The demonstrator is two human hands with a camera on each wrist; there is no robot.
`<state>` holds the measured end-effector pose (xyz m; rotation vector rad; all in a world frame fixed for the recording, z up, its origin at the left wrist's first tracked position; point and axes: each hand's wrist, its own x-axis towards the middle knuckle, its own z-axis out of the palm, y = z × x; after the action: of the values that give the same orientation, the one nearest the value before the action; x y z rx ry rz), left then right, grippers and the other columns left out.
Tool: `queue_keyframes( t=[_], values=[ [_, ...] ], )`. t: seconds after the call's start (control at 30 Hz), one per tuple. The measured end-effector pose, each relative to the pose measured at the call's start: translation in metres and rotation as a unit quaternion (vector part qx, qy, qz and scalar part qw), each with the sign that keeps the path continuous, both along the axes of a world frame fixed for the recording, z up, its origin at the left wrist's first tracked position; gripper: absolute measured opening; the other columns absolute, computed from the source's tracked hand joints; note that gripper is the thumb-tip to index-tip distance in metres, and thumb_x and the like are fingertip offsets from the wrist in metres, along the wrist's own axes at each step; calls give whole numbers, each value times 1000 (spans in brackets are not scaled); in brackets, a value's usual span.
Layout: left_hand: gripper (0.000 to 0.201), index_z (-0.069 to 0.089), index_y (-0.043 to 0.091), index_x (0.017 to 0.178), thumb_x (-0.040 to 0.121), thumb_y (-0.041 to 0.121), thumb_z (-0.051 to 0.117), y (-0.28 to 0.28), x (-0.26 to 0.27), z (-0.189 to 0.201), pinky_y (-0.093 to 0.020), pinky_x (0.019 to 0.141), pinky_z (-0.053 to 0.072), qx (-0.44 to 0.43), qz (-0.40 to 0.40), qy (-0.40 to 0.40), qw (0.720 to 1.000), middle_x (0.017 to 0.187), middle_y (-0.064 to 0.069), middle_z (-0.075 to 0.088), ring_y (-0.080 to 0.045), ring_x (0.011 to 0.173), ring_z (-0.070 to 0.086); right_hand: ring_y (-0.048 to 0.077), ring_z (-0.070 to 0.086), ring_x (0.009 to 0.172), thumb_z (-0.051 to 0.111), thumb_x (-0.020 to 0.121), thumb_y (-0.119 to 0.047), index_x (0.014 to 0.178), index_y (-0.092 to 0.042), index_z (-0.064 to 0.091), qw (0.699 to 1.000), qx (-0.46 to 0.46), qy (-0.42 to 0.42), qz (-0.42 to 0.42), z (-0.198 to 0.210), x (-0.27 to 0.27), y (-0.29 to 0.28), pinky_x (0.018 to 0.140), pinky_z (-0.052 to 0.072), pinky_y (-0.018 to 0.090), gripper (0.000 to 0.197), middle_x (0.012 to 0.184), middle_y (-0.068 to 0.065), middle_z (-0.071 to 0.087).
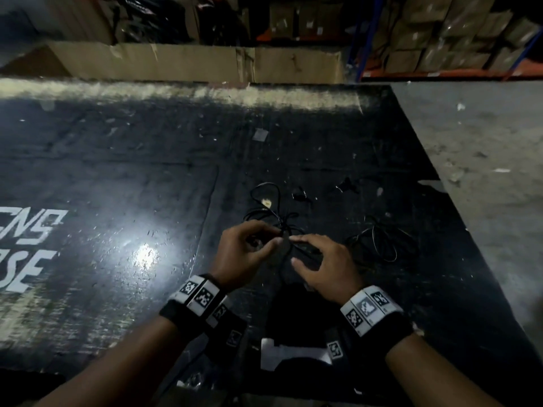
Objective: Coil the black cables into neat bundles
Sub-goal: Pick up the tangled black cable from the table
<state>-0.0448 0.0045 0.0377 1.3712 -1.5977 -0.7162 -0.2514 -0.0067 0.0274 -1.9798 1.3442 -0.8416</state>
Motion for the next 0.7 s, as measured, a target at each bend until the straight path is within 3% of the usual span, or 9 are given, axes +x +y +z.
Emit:
queue_keyframes(
  t=[0.07,0.17,0.2,0.3,0.4,0.5,0.57,0.63,0.7],
  values=[
    [7,80,24,93,87,24,81,2,-7,20,-27,70,54,-21,10,36,999,82,10,77,-9,79,71,3,63,107,76,78,-25,122,-23,70,998,38,-56,13,10,16,4,92,46,6,44,118,-4,69],
    [7,81,22,91,87,17,82,4,-14,46,-20,73,51,-54,27,80,995,89,19,77,-9,85,70,6,66,108,68,80,-17,117,-15,72,990,51,-134,15,21,33,3,94,54,21,38,118,-3,70],
    [6,81,20,92,87,17,81,4,-14,52,-23,74,53,-60,23,95,993,89,16,78,-9,86,70,4,68,105,66,81,-10,114,-14,73,988,44,-148,10,25,36,2,92,55,22,34,115,-3,72],
    [12,80,21,102,91,26,77,0,-8,68,-46,81,60,-63,-6,107,992,99,2,79,-20,96,71,-9,69,88,61,82,0,102,-8,78,984,-1,-180,9,41,36,-5,81,53,11,28,97,-3,76],
    [28,77,20,117,95,34,67,-3,-5,86,-49,85,61,-32,-57,136,989,113,-1,78,-24,104,72,-2,71,97,59,86,-4,107,-8,77,980,-18,-189,59,61,32,-9,85,54,14,27,102,-2,78],
    [32,72,11,128,103,24,57,-4,-5,103,-39,72,54,14,-112,174,978,89,-5,72,-20,80,67,-3,71,100,59,85,3,104,-10,78,978,-6,-186,94,74,28,-12,91,54,16,30,102,-8,78],
    [33,69,11,132,107,22,50,-6,-3,108,-55,70,52,30,-148,175,973,80,-27,64,-44,70,59,7,74,99,59,81,10,100,-10,79,977,-1,-179,117,80,26,-12,92,58,27,34,100,-3,80],
    [34,68,13,134,107,24,49,-7,-4,114,-74,79,49,57,-169,194,965,101,-42,67,-62,86,63,13,76,95,55,77,15,100,-7,78,974,11,-185,134,84,24,-12,91,59,31,39,97,1,81],
    [36,66,8,134,106,22,49,-5,-8,119,-61,90,55,55,-160,223,960,111,-17,79,-45,101,69,16,76,92,55,81,12,102,-6,77,970,15,-201,138,84,24,-11,88,60,30,36,94,3,80]
  ],
)
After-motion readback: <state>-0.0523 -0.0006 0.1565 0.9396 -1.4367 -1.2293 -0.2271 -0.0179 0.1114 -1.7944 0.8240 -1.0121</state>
